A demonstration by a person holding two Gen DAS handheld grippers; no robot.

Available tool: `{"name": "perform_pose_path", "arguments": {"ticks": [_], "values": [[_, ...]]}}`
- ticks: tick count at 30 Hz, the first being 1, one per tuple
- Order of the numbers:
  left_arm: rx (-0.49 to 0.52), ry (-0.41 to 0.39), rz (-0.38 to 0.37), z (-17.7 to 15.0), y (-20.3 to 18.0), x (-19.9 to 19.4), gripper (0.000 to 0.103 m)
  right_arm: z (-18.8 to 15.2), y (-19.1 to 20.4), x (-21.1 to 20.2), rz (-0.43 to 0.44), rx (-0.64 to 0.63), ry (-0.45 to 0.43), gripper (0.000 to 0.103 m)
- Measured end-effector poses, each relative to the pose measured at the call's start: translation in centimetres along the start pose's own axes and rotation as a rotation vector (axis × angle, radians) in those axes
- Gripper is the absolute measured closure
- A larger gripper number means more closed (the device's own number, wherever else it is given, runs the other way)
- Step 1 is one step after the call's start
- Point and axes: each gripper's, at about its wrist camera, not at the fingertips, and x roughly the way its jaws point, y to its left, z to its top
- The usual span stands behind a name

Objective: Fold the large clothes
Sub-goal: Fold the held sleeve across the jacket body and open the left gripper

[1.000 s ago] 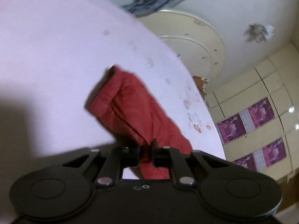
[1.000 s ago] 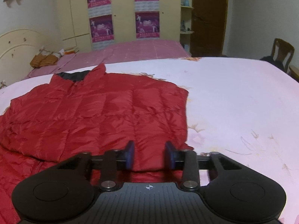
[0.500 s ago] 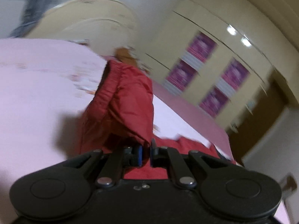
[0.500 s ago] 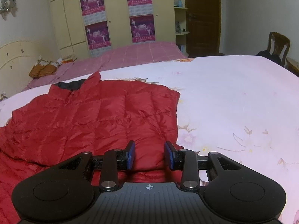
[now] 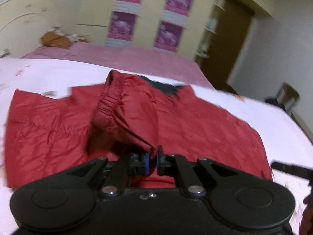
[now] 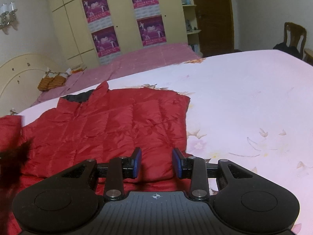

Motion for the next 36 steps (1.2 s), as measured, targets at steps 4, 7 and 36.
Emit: {"name": "perform_pose_path", "arguments": {"ticks": [4, 7, 36], "values": [[0.046, 0.028, -0.031, -1.4, -3.1, 1.2, 0.097, 0.2, -0.5, 0.1, 0.022, 0.01, 0.005, 0.067], [0.098, 0.042, -0.061, -2.0, -5.2, 2.1, 0.097, 0.4, -1.1, 0.0, 0.032, 0.025, 0.007, 0.067], [0.137, 0.074, -0.271, -3.4, -8.9, 1.1, 0.033, 1.1, -2.8, -3.0, 0.058, 0.076, -0.055, 0.01]]}}
